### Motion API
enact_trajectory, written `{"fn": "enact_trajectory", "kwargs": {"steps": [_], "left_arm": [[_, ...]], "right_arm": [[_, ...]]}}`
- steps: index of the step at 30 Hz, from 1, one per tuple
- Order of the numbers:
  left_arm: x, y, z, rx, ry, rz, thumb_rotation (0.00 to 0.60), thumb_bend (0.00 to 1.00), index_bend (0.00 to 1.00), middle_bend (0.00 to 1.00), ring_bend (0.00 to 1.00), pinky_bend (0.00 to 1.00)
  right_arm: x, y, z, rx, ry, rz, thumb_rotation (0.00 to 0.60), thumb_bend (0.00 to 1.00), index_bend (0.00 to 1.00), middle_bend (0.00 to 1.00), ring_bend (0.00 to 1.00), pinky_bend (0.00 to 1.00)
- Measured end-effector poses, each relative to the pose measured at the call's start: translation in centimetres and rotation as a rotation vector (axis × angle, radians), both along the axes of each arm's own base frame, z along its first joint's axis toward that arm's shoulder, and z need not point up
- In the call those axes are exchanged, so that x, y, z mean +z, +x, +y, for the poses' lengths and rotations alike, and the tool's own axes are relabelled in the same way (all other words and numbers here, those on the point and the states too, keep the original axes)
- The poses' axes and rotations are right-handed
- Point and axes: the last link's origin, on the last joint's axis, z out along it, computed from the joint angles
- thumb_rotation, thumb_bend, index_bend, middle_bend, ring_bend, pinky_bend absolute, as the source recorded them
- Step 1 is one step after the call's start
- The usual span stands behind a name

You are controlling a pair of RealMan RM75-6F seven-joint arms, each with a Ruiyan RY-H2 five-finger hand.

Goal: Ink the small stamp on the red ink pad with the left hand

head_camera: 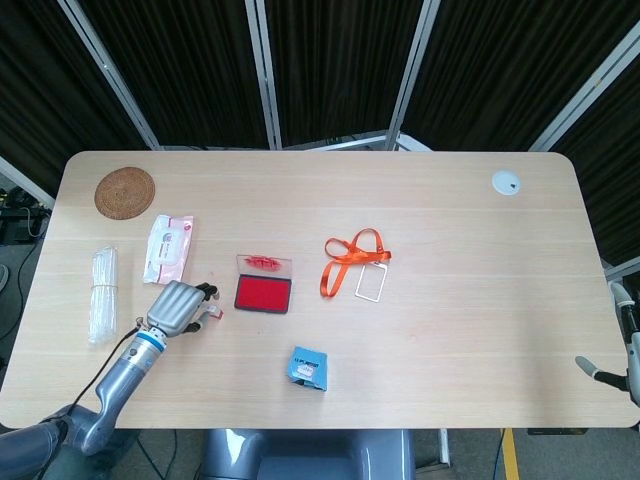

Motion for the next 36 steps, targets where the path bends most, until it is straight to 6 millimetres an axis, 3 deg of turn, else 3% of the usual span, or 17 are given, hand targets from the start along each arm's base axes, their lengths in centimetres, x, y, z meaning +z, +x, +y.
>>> {"fn": "enact_trajectory", "kwargs": {"steps": [22,36], "left_arm": [[-0.62,-0.04,0.01,-0.01,-0.005,0.021,0.6,0.42,0.51,0.48,0.8,0.84],[0.37,0.86,0.44,-0.029,0.018,-0.009,0.6,0.43,0.54,0.5,0.8,0.84]], "right_arm": [[-0.07,-0.24,-0.16,-0.013,0.005,-0.003,0.6,0.0,0.0,0.0,0.0,0.0],[-0.02,-0.26,-0.24,-0.016,0.003,-0.008,0.6,0.0,0.0,0.0,0.0,0.0]]}}
